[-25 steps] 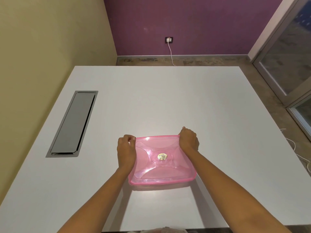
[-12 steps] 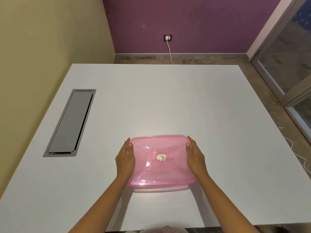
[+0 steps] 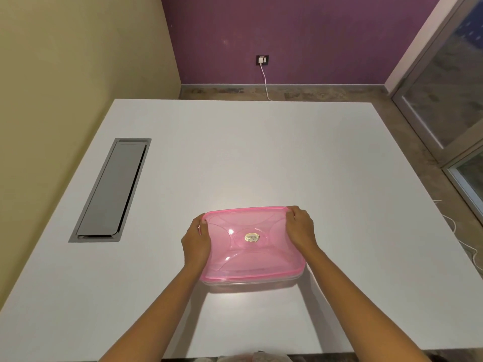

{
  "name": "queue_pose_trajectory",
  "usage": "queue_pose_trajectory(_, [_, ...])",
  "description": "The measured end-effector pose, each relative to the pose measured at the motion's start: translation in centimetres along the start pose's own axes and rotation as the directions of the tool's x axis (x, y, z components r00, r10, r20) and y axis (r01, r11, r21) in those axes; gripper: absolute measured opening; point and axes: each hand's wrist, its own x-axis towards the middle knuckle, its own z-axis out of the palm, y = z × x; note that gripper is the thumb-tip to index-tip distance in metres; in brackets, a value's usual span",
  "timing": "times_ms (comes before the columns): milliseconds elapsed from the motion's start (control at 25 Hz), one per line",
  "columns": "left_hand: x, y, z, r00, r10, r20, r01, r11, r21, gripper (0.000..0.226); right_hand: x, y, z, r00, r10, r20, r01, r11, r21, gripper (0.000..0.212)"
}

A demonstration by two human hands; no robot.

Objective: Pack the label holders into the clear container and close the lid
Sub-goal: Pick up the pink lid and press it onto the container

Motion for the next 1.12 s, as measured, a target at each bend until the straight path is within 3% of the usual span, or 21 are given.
queue_pose_trajectory(200, [-0.3, -0.2, -0.2, 1.0, 0.003, 0.0, -0.003, 1.0, 0.003, 0.038, 0.9, -1.8, 0.8, 0.998, -0.049, 0.047, 0.054, 0.993, -0.107, 0.035])
queue_pose_trajectory(560, [-0.7, -0.5, 0.3, 0.997, 0.079, -0.001, -0.079, 0.997, 0.012, 0.039, -0.1, -2.0, 1.6, 0.983, -0.146, -0.111, 0.097, 0.927, -0.363, 0.03])
queue_pose_trajectory(680, [-0.6, -0.7, 0.3, 0.996, 0.089, 0.006, -0.089, 0.996, 0.014, 0.039, 1.6, -2.2, 1.5, 0.997, -0.038, -0.066, 0.008, 0.915, -0.403, 0.026])
queue_pose_trajectory(800, [-0.7, -0.7, 0.4, 0.996, 0.091, -0.004, -0.091, 0.996, 0.011, 0.039, 1.8, -2.2, 1.8, 0.996, -0.083, 0.012, 0.076, 0.838, -0.54, 0.022])
queue_pose_trajectory(920, [-0.3, -0.5, 0.4, 0.995, 0.094, -0.03, -0.092, 0.993, 0.074, 0.035, 1.5, -1.7, 2.0, 0.988, -0.154, 0.034, 0.14, 0.762, -0.633, 0.027])
queue_pose_trajectory(1040, [1.7, 0.8, 0.5, 0.998, 0.024, -0.054, -0.016, 0.989, 0.147, 0.033, 1.5, -1.3, 2.1, 0.979, -0.202, 0.002, 0.158, 0.762, -0.627, 0.042])
queue_pose_trajectory(1120, [3.6, 1.9, 0.7, 0.999, -0.053, 0.012, 0.047, 0.962, 0.269, 0.038, 1.4, -1.2, 2.0, 0.975, -0.223, -0.01, 0.168, 0.766, -0.621, 0.045])
